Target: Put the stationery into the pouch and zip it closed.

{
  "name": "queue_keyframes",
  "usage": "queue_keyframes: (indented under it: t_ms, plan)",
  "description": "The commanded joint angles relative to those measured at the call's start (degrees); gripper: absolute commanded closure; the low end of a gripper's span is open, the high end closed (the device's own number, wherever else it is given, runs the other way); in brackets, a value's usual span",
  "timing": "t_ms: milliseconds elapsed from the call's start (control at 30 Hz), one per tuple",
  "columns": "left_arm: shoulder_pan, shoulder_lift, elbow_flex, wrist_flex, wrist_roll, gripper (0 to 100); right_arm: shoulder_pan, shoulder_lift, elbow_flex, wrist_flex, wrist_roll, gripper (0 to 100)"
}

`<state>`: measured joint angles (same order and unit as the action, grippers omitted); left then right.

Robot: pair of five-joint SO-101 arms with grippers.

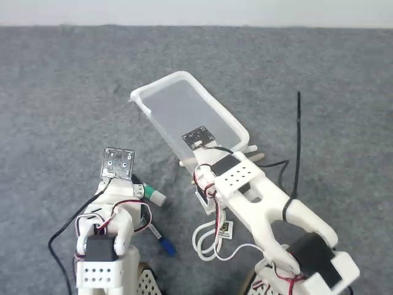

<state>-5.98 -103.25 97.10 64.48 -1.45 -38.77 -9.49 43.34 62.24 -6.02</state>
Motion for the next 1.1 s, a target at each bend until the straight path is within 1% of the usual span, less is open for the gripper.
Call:
queue_keyframes:
  t_ms: [0,167,267,400,500,600,867,1067]
  plan:
    - [-0.35,-1.14,-0.57,-1.49,0.09,98,0.75,0.04,-2.73,-1.10,-0.35,91.3]
    - [-0.35,-1.14,-0.57,-1.49,0.09,98,0.75,0.04,-2.73,-0.66,-0.18,91.9]
    - [-0.35,-1.14,-0.57,-1.49,0.09,98,0.75,0.04,-2.90,-0.66,-0.09,99.1]
    - [-0.35,-1.14,-0.57,-1.49,0.09,98,0.75,-1.98,-2.90,0.57,0.00,99.4]
    - [-0.35,-1.14,-0.57,-1.49,0.09,98,0.66,-6.37,-1.93,1.80,1.58,99.1]
    - [-0.35,-1.14,-0.57,-1.49,0.09,98,0.66,-12.18,0.97,0.66,2.29,99.1]
    - [-0.35,-1.14,-0.57,-1.58,0.09,98,0.57,-26.15,4.40,0.31,2.37,99.2]
    - [-0.79,-1.14,-1.45,-1.76,0.09,98,0.40,-31.78,4.13,-4.70,2.37,99.2]
